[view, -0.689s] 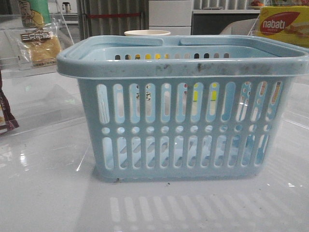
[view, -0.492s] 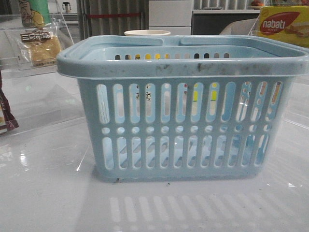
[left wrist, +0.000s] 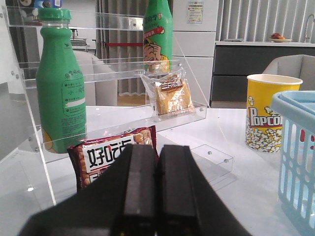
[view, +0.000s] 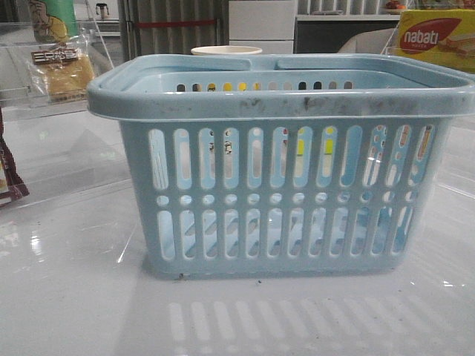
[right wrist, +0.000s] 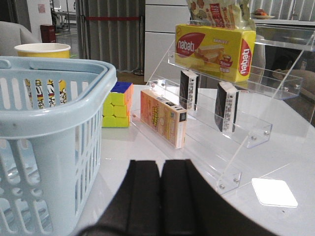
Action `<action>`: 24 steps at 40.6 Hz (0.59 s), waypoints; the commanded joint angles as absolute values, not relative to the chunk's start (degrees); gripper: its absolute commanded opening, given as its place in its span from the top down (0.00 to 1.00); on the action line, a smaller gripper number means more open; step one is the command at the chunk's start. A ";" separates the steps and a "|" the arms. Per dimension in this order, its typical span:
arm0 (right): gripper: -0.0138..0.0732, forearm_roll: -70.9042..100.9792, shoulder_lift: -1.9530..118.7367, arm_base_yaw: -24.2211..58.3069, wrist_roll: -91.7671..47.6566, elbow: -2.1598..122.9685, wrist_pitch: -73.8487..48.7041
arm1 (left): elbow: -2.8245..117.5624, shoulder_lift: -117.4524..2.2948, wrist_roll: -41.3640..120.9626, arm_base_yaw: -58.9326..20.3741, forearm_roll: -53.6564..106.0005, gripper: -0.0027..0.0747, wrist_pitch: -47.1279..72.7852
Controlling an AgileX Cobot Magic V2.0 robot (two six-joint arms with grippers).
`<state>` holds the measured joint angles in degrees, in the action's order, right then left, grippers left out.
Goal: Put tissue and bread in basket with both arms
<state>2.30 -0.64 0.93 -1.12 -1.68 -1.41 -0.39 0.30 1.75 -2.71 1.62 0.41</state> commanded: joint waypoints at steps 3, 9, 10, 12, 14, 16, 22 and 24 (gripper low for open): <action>0.81 1.93 -1.75 0.72 -1.27 -1.33 5.31 | -0.69 1.30 1.41 -3.14 1.73 0.85 -4.62; 0.81 1.93 -1.75 0.72 -1.27 -1.33 6.11 | -0.69 1.30 1.41 -3.14 1.73 0.85 -7.45; 0.81 1.93 -1.75 0.72 -1.27 -1.33 6.40 | -0.69 1.30 1.41 -3.14 1.73 0.85 -8.12; 0.81 1.93 -1.75 0.72 -1.27 -1.27 7.42 | -0.59 1.30 1.41 -3.14 1.73 0.85 -8.85; 0.81 1.93 -1.75 0.72 -1.27 -1.05 8.05 | -0.22 1.30 1.41 -3.14 1.73 0.85 -9.80; 0.81 1.93 -1.75 0.77 -1.27 0.15 7.48 | 0.98 1.20 1.29 -3.14 2.00 0.85 -9.82; 0.81 1.93 -1.73 0.77 -1.27 7.28 3.04 | 7.61 0.98 1.29 -3.14 1.98 0.85 -8.23; 0.81 1.93 -1.69 0.77 -1.27 10.15 1.43 | 10.54 0.68 1.29 -3.14 1.98 0.85 -6.37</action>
